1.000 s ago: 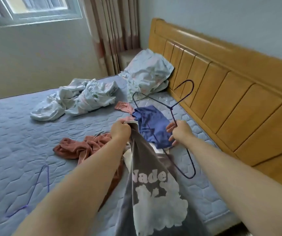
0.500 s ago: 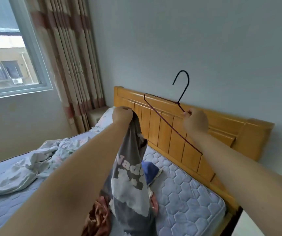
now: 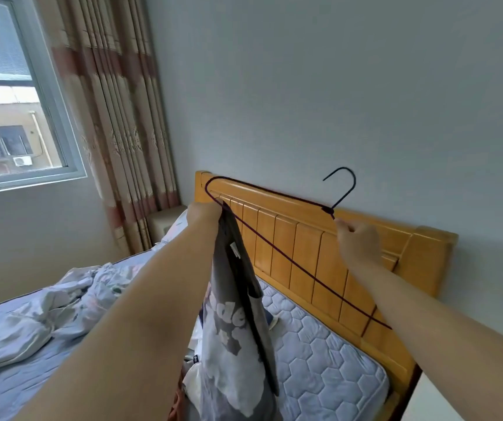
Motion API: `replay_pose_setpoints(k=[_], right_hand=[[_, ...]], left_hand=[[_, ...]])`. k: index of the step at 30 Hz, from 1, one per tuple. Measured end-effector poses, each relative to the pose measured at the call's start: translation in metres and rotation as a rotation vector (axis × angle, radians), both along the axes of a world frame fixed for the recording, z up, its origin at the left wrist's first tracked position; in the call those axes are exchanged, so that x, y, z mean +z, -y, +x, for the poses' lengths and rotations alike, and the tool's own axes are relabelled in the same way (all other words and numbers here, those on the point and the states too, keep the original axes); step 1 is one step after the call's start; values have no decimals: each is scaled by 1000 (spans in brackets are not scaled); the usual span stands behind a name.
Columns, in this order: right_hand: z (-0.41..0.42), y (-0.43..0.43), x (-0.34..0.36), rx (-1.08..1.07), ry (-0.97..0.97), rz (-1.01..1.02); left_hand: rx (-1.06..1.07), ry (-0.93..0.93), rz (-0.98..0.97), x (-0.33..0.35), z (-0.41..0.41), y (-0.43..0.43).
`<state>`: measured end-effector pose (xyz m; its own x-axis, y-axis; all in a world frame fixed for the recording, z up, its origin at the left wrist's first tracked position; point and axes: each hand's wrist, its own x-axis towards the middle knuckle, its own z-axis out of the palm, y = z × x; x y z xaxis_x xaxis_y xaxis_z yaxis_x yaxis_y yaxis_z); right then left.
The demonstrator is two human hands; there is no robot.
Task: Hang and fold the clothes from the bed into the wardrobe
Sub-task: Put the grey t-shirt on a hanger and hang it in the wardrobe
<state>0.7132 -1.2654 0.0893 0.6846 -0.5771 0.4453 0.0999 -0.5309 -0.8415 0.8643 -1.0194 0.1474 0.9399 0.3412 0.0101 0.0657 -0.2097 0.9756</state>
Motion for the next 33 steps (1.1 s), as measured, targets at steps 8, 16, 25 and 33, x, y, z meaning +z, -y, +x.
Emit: replay_pose_setpoints(k=[8,16,25,33], right_hand=[[-5,20,-18,-80,-78,-146],[-3,30,-26,-139,-129,-319],[-1,38,-29,-91,-51,-335],[7,28,-28,-20,-45,-341]], left_hand=[[-81,-112,-198,-10,3,5],[-173,73,592,-3,-15,37],[2,141,975,-12,-23,27],[54,180,920,-18,-20,17]])
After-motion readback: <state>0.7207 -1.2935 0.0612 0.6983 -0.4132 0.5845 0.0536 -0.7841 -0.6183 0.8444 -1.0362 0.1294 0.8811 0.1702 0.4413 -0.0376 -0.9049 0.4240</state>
